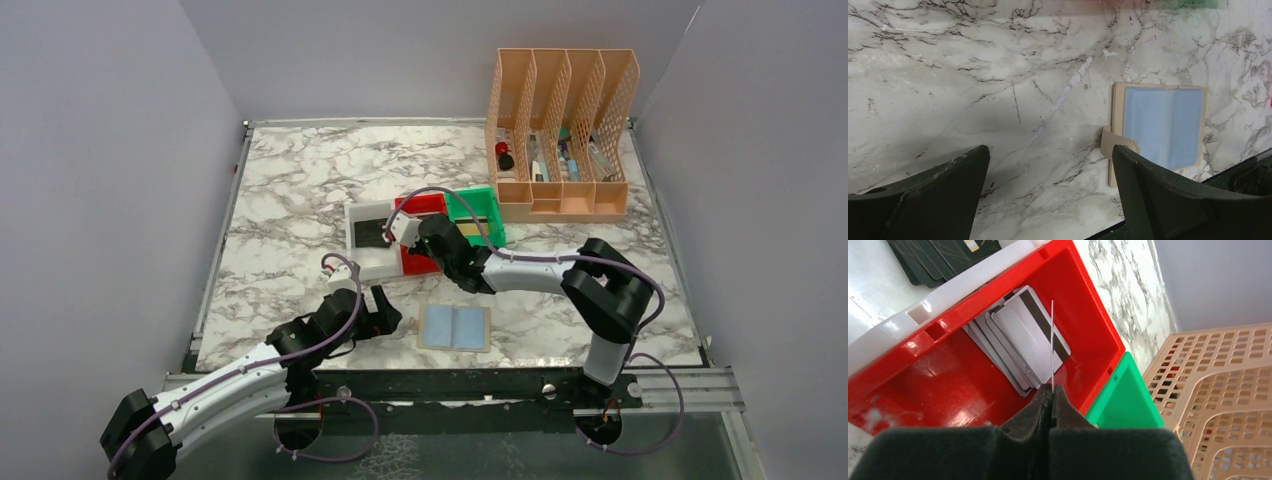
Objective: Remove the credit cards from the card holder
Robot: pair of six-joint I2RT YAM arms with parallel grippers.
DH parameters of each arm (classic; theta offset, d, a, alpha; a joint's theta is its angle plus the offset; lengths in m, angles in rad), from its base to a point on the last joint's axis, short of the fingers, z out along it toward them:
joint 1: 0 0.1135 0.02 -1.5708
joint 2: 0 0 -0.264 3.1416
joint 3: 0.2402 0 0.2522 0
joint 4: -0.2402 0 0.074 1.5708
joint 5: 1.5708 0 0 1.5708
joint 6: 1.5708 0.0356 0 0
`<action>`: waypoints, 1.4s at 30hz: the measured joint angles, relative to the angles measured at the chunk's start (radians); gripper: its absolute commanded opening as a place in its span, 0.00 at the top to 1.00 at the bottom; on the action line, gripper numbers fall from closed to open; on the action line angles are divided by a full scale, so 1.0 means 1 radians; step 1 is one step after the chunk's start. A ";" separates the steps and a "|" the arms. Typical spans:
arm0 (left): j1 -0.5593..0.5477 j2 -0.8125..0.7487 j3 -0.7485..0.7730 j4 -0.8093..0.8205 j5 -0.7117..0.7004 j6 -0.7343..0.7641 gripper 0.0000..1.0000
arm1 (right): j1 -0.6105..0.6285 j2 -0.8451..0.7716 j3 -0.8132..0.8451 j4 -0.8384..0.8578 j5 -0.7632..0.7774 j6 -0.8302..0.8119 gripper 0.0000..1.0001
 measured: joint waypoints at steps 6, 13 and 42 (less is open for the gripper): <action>0.000 0.000 0.001 -0.002 0.002 0.003 0.03 | 0.000 0.073 0.031 0.045 0.012 -0.118 0.97; 0.000 -0.002 0.004 -0.010 0.002 0.008 0.03 | 0.000 0.152 0.089 0.072 0.031 -0.200 0.94; 0.000 -0.032 0.004 -0.032 0.002 0.009 0.03 | -0.036 0.225 0.131 0.093 0.016 -0.233 0.82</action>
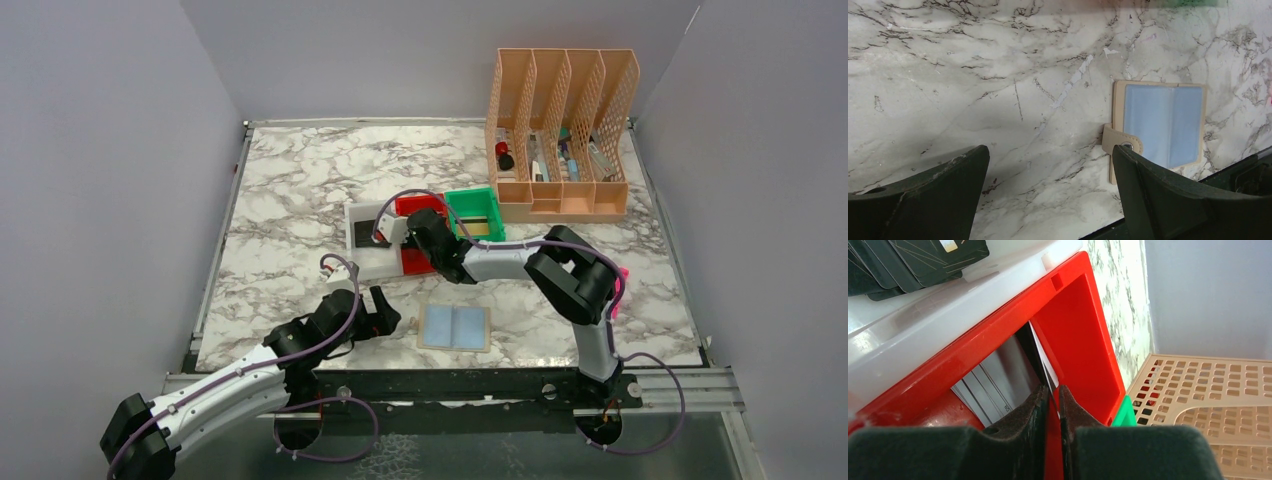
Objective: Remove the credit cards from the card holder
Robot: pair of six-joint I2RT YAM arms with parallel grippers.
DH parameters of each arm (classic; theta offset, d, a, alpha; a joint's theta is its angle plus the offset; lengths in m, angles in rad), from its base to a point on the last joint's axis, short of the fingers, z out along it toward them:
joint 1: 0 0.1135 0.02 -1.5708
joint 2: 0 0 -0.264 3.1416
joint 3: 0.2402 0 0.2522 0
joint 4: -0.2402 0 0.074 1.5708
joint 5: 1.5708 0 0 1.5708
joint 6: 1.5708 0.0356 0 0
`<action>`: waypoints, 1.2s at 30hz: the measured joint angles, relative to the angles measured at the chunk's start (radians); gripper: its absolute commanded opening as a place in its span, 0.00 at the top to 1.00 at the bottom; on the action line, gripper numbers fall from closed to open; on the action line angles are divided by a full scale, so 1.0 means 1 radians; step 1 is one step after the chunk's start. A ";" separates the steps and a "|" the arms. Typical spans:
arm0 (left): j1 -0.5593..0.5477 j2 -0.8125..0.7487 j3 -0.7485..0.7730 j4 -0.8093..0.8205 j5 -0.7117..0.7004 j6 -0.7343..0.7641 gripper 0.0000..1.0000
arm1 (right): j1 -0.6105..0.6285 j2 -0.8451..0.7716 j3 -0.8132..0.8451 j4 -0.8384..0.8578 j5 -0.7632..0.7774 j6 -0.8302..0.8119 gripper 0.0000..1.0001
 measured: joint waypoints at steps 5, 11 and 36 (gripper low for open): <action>0.000 0.000 0.000 0.000 0.000 0.000 0.03 | 0.000 -0.002 0.000 -0.002 -0.007 0.014 0.81; 0.000 0.000 0.000 0.000 0.003 0.000 0.03 | 0.000 -0.068 -0.018 -0.048 -0.037 0.066 0.73; 0.000 0.020 0.075 0.056 0.150 0.045 0.13 | -0.002 -0.776 -0.447 -0.512 -0.283 1.229 0.66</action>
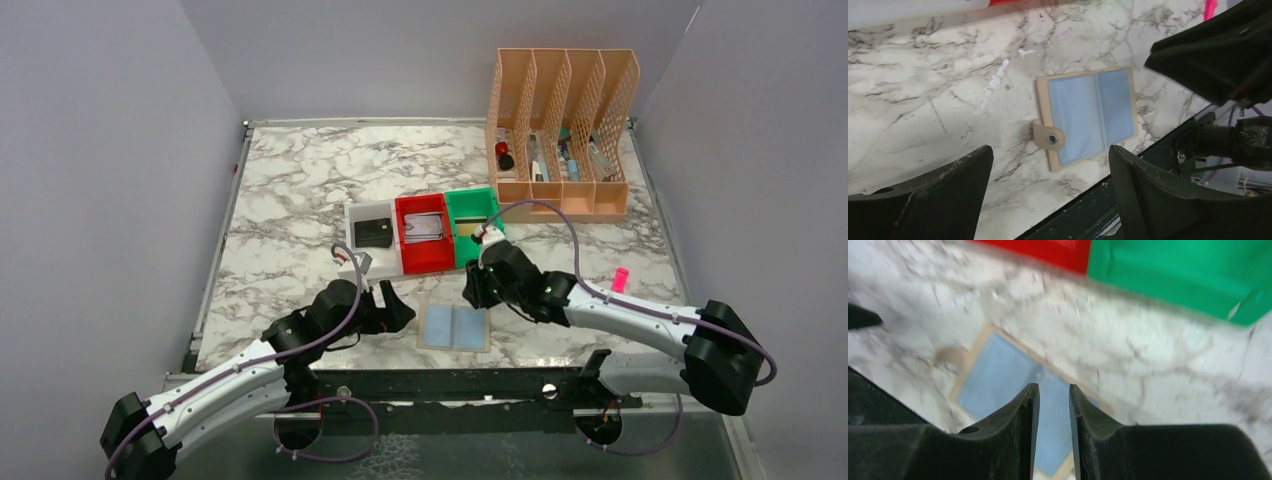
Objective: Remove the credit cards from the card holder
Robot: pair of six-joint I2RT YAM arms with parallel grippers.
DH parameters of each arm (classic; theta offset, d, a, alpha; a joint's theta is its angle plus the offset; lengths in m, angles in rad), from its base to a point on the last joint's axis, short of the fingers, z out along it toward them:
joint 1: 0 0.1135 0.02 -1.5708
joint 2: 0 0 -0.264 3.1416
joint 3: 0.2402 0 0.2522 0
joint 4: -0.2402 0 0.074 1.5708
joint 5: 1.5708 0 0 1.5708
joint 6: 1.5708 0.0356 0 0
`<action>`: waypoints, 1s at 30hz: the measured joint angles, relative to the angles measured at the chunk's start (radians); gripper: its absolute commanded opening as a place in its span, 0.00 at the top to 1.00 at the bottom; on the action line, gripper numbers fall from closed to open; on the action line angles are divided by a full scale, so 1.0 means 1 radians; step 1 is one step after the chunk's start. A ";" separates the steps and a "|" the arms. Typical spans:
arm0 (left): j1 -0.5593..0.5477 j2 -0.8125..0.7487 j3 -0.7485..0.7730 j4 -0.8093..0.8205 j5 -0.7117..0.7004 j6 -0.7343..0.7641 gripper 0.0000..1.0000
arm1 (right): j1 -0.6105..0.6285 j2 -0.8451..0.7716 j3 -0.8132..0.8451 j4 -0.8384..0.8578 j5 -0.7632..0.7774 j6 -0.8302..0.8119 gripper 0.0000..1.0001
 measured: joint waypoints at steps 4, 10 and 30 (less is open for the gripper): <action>0.000 0.031 0.029 0.047 0.062 0.015 0.14 | -0.003 -0.073 -0.126 -0.086 -0.082 0.148 0.65; -0.011 0.125 0.054 0.126 0.131 0.026 0.16 | -0.003 -0.111 -0.217 -0.085 -0.161 0.296 0.65; -0.208 0.484 0.125 0.224 0.060 0.021 0.17 | -0.003 -0.045 -0.225 -0.087 -0.111 0.448 0.65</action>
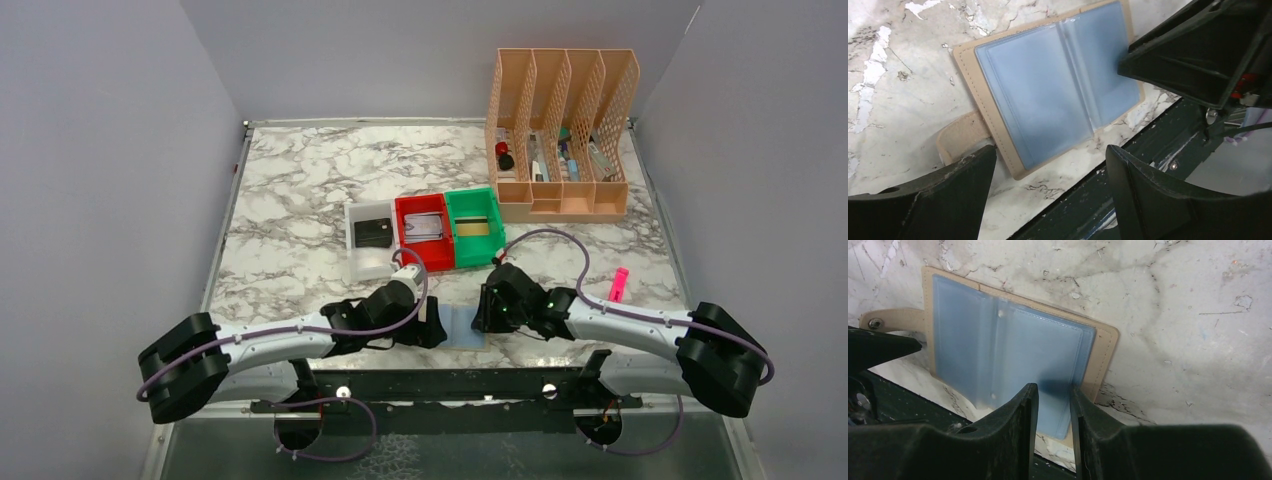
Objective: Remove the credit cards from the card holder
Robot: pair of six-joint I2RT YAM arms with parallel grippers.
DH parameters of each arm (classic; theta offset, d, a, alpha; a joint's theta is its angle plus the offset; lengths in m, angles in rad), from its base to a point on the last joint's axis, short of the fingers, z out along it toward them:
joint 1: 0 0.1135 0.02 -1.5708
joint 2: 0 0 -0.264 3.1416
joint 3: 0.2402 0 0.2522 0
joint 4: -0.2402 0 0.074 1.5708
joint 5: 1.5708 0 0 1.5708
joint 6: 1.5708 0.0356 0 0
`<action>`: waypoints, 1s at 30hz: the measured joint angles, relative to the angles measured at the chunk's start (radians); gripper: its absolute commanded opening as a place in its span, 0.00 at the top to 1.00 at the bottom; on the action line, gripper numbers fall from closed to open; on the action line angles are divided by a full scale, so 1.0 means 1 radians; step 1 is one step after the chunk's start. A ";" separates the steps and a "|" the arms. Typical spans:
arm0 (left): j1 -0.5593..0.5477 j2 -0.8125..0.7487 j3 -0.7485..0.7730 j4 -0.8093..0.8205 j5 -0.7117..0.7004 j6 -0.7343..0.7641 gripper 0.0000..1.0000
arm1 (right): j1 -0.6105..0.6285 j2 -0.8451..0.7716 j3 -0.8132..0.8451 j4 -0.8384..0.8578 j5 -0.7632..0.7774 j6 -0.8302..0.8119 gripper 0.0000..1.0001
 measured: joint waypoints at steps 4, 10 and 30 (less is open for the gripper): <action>-0.010 0.071 0.019 0.013 -0.015 0.000 0.21 | 0.000 -0.002 0.000 0.000 0.003 -0.003 0.65; -0.017 0.114 0.032 0.030 -0.034 0.000 0.24 | 0.000 -0.003 0.000 0.000 0.002 -0.023 0.65; -0.056 0.042 0.053 0.029 -0.177 -0.019 0.24 | 0.000 0.006 0.003 0.005 0.002 -0.045 0.65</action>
